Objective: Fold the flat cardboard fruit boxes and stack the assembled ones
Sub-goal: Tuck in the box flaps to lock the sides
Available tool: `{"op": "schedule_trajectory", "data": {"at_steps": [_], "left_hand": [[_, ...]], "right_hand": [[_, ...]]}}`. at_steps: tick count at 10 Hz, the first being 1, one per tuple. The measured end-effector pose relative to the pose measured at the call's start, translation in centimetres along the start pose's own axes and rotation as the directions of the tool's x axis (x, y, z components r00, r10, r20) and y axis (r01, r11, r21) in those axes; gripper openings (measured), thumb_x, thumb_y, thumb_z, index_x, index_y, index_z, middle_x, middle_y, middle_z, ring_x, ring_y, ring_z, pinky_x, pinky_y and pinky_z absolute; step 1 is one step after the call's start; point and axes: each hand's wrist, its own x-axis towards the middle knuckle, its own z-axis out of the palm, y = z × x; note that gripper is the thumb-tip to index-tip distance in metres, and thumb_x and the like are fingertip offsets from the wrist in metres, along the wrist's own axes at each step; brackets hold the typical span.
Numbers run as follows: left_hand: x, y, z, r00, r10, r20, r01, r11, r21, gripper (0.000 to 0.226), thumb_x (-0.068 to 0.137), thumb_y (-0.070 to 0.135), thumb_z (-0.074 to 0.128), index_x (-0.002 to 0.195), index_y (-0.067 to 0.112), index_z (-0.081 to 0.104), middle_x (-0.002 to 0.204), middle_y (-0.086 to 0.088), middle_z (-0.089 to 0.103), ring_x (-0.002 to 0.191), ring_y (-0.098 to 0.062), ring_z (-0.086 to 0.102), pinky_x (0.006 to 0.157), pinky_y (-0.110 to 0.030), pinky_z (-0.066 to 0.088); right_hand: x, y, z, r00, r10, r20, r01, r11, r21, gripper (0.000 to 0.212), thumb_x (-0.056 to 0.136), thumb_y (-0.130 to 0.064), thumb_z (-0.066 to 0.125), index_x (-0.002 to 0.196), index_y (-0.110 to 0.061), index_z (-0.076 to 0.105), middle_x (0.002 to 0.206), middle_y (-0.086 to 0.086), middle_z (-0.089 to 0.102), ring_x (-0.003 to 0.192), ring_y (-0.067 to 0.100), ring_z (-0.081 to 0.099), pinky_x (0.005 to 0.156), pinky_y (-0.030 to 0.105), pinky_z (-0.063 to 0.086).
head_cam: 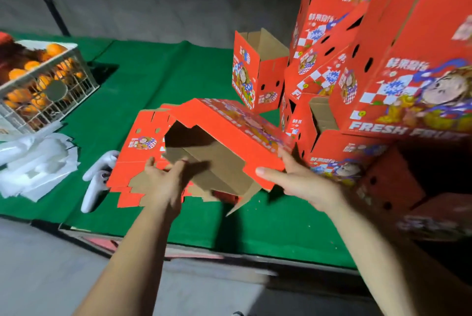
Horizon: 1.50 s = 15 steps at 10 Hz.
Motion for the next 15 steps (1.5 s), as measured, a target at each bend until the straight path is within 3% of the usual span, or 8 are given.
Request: {"op": "schedule_trajectory", "data": {"at_steps": [2, 4, 5, 6, 7, 9, 12, 15], "left_hand": [[-6.7, -2.9, 4.9, 0.908, -0.101, 0.405, 0.1, 0.995, 0.025, 0.057, 0.083, 0.018, 0.079, 0.136, 0.013, 0.059, 0.13, -0.017, 0.069, 0.116, -0.034, 0.069, 0.099, -0.051, 0.056], [-7.7, -2.0, 4.7, 0.908, -0.159, 0.387, 0.295, 0.9, -0.32, 0.053, 0.096, 0.055, 0.061, 0.133, 0.018, 0.067, 0.13, -0.016, 0.07, 0.121, -0.034, 0.067, 0.104, -0.05, 0.051], [-7.4, -2.1, 5.3, 0.978, -0.057, 0.203, 0.07, 0.996, -0.057, 0.023, 0.102, 0.005, 0.058, 0.121, 0.013, 0.067, 0.12, -0.02, 0.073, 0.112, -0.039, 0.069, 0.103, -0.062, 0.051], [-6.6, -0.5, 3.7, 0.929, 0.168, 0.329, -0.228, 0.962, 0.151, 0.037, 0.1, -0.009, 0.053, 0.123, 0.018, 0.065, 0.112, 0.0, 0.077, 0.106, -0.023, 0.067, 0.1, -0.042, 0.056], [-5.3, 2.7, 1.5, 0.751, 0.269, 0.603, -0.561, 0.742, 0.368, 0.042, 0.1, -0.003, 0.054, 0.13, 0.025, 0.064, 0.117, 0.016, 0.074, 0.109, -0.002, 0.064, 0.098, -0.027, 0.053], [-5.5, 8.5, 1.0, 0.751, 0.298, 0.589, -0.66, 0.371, 0.653, 0.046, 0.093, 0.034, 0.051, 0.117, 0.073, 0.056, 0.101, 0.024, 0.076, 0.097, 0.001, 0.072, 0.081, -0.04, 0.062], [-7.4, 13.3, -0.8, 0.448, 0.465, 0.763, -0.811, -0.148, 0.566, 0.035, 0.097, 0.047, 0.046, 0.122, 0.048, 0.07, 0.091, 0.004, 0.078, 0.078, -0.026, 0.071, 0.061, -0.035, 0.052], [-10.9, 11.1, 2.2, 0.56, 0.412, 0.719, -0.813, 0.105, 0.573, 0.035, 0.094, 0.042, 0.052, 0.121, 0.048, 0.073, 0.091, 0.006, 0.063, 0.087, -0.019, 0.065, 0.068, -0.039, 0.055]], "right_hand": [[-1.2, 2.2, 4.7, 0.993, -0.082, 0.082, 0.087, 0.994, -0.071, 0.066, 0.073, -0.074, 0.062, 0.135, -0.054, 0.051, 0.122, -0.033, 0.065, 0.116, -0.007, 0.06, 0.111, 0.032, 0.045], [-1.1, 4.9, 7.4, 0.997, -0.074, 0.024, 0.075, 0.997, -0.033, 0.088, 0.071, -0.061, 0.062, 0.126, -0.09, 0.0, 0.13, -0.034, 0.058, 0.119, 0.003, 0.059, 0.104, 0.034, 0.048], [-0.9, 5.8, 6.7, 0.993, -0.056, 0.102, 0.063, 0.996, -0.07, 0.096, 0.076, -0.044, 0.062, 0.155, -0.059, 0.01, 0.15, 0.005, 0.053, 0.127, 0.017, 0.06, 0.106, 0.037, 0.051], [0.4, 5.7, 4.2, 0.987, -0.094, 0.129, 0.098, 0.995, -0.026, 0.073, 0.092, -0.027, 0.064, 0.158, -0.034, 0.033, 0.148, 0.0, 0.054, 0.104, -0.003, 0.062, 0.082, 0.015, 0.047], [1.9, 4.5, 1.3, 0.988, -0.147, -0.051, 0.147, 0.989, -0.015, 0.064, 0.096, -0.022, 0.064, 0.154, -0.03, 0.038, 0.139, 0.0, 0.059, 0.092, 0.008, 0.06, 0.073, 0.021, 0.044], [3.0, -0.8, -5.9, 0.815, -0.425, -0.393, 0.384, 0.905, -0.183, 0.093, 0.082, -0.041, 0.072, 0.144, -0.075, 0.011, 0.15, -0.001, 0.02, 0.127, 0.026, 0.055, 0.112, 0.047, 0.044], [0.0, -3.7, -10.5, 0.731, -0.679, -0.064, 0.546, 0.64, -0.541, 0.069, 0.075, -0.042, 0.086, 0.133, -0.058, 0.053, 0.139, -0.01, 0.017, 0.125, 0.017, 0.035, 0.117, 0.043, 0.035], [-4.7, 1.4, -10.3, 0.645, -0.745, -0.168, 0.595, 0.628, -0.501, 0.008, 0.087, -0.029, 0.076, 0.094, -0.026, 0.078, 0.11, -0.01, 0.053, 0.108, 0.013, 0.057, 0.097, 0.035, 0.044]]}}
